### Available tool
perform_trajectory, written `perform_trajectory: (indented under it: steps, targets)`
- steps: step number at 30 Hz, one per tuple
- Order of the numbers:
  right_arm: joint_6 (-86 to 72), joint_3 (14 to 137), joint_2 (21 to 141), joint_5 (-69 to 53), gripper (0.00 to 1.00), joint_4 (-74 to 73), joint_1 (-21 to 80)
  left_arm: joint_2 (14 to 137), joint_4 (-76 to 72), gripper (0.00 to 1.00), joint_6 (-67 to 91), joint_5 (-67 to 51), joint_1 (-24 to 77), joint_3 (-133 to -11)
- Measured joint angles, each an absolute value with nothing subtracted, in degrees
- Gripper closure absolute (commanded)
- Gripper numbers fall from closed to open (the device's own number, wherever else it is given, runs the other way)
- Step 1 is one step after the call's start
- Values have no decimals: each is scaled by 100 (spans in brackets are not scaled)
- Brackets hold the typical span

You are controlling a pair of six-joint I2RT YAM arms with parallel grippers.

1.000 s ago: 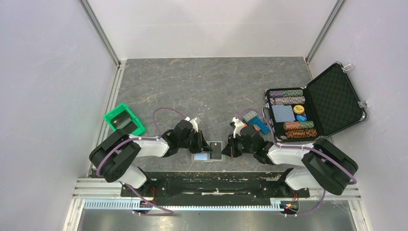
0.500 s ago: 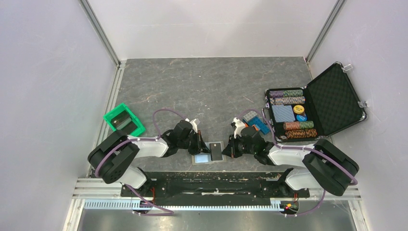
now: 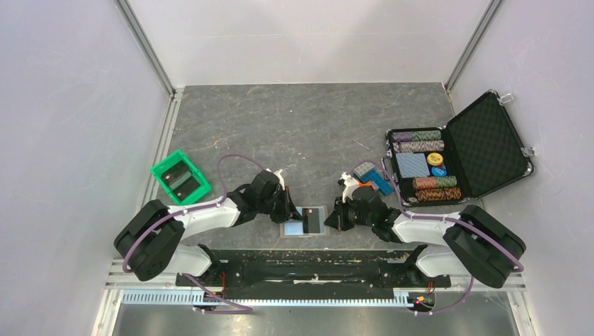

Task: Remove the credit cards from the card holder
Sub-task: Remove the credit card from the card holder.

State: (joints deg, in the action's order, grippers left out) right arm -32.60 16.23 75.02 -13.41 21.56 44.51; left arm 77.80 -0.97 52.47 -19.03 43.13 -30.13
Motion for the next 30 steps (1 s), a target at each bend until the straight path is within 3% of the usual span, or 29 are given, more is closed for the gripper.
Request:
perform_trajectory:
  steps: [8,14,23,30]
  targets:
    - [-3260,1625,7496,-1343,100,2147,4451,7636,82,97,5247,-1802,4309,-3011]
    - [-3262,1697,7360,-1372,97,1846,4451,7634,86,73,5242,-1752,4309,-3011]
    - [-3345,2126,7002,-1393,85,1404,4451,8128,-185,64,5203,-1785,4309,-3015]
    - [-3452,2209,7181,-1474,83,1472,4453,8182,-491,61,5201,-1813,4309,-2971]
